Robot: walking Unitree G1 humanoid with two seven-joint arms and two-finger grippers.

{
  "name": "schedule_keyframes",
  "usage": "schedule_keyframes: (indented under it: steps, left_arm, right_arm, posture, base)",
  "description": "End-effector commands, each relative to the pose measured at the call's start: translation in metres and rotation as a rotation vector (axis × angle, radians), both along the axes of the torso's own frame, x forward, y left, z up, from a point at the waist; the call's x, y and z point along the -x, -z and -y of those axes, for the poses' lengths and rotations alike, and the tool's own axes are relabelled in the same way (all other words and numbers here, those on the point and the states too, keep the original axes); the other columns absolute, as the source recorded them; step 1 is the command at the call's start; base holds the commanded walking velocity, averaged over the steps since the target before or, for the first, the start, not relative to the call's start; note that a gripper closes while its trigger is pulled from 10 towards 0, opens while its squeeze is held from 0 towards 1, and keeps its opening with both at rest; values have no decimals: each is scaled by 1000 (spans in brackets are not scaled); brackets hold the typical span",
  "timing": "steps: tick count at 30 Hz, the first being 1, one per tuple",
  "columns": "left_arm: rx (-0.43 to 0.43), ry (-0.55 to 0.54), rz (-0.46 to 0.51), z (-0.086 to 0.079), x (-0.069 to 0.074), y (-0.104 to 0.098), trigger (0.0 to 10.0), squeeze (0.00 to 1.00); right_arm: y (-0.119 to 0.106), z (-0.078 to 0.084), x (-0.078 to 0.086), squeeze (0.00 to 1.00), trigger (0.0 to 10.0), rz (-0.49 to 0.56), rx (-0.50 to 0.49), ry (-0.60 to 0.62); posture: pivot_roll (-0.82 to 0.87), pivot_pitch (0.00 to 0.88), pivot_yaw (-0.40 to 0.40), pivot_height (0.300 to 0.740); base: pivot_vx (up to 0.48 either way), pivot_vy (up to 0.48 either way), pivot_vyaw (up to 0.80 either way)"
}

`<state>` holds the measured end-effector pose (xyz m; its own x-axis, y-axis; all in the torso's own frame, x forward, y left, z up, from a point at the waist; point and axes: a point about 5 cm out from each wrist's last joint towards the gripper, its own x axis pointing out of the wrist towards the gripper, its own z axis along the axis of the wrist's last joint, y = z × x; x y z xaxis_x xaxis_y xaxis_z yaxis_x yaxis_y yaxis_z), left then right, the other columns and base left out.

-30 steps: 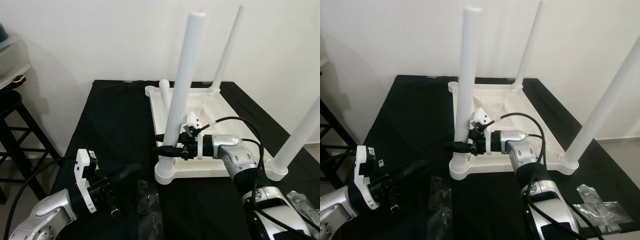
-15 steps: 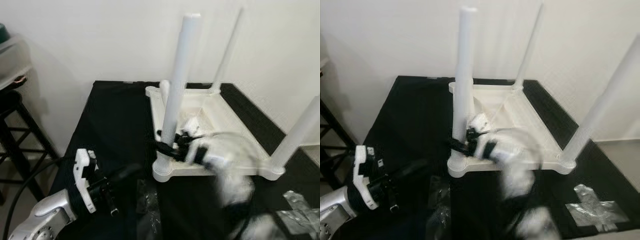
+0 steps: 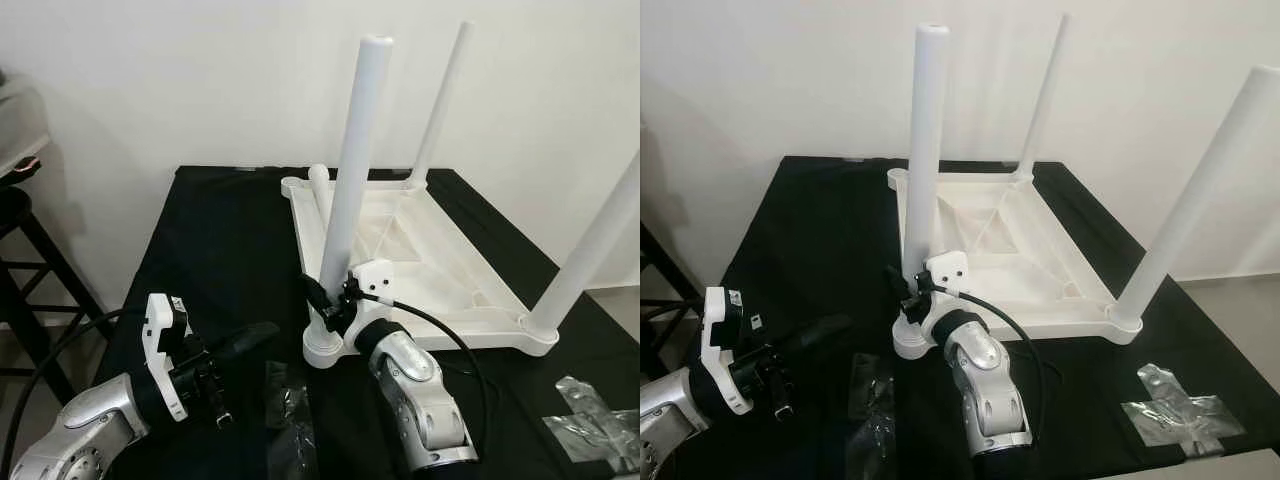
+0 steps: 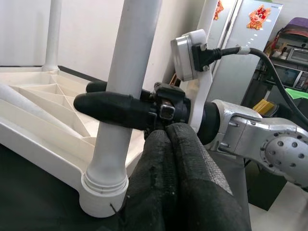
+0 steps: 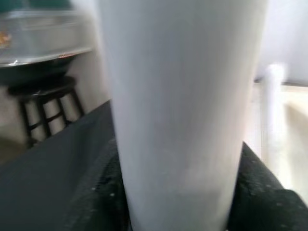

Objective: Building children table

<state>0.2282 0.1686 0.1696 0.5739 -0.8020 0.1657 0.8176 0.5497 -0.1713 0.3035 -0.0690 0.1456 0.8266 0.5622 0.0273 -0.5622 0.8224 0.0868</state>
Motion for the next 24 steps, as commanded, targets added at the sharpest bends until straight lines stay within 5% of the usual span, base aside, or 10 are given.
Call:
schedule_keyframes:
  steps: [1, 5, 6, 7, 20, 21, 22, 23, 24]
  left_arm:
    - [8, 0, 0, 2, 0, 1, 10000, 0]
    - [11, 5, -2, 3, -1, 1, 10000, 0]
    - [12, 5, -1, 3, -1, 1, 10000, 0]
    - [12, 5, -1, 4, -2, 1, 10000, 0]
    - [12, 3, -4, 6, -3, 4, 10000, 0]
    - [12, 3, -5, 6, -3, 5, 10000, 0]
    - [12, 3, -5, 6, -3, 5, 10000, 0]
    - [12, 3, -5, 6, -3, 5, 10000, 0]
    - [12, 3, -5, 7, -3, 5, 10000, 0]
  right_arm:
    - [7, -5, 6, 1000, 10000, -75, -8, -112]
    - [-15, 6, 3, 973, 10000, -6, 46, -290]
    - [-19, 16, -3, 843, 10000, 3, 58, -386]
    - [-23, 23, -6, 0, 10000, 13, 63, -466]
    - [-36, 44, -28, 0, 10000, -26, 111, -837]
    - [-37, 46, -31, 0, 3529, -38, 107, -849]
    - [-37, 46, -31, 0, 3529, -38, 107, -849]
    - [-37, 47, -33, 0, 0, -47, 109, -858]
    - [-37, 48, -34, 0, 0, -52, 110, -863]
  posture:
    - [74, 0, -80, 740]
    - [77, 0, -82, 740]
    - [81, 0, -88, 740]
    - [83, 0, -89, 740]
    - [106, 0, -94, 740]
    - [108, 0, -97, 740]
    - [108, 0, -97, 740]
    - [109, 0, -99, 740]
    - [109, 0, -99, 740]
  base:
    - [0, 0, 0]
    - [0, 0, 0]
    - [0, 0, 0]
    - [0, 0, 0]
    - [0, 0, 0]
    - [0, 0, 0]
    - [0, 0, 0]
    - [0, 0, 0]
    - [0, 0, 0]
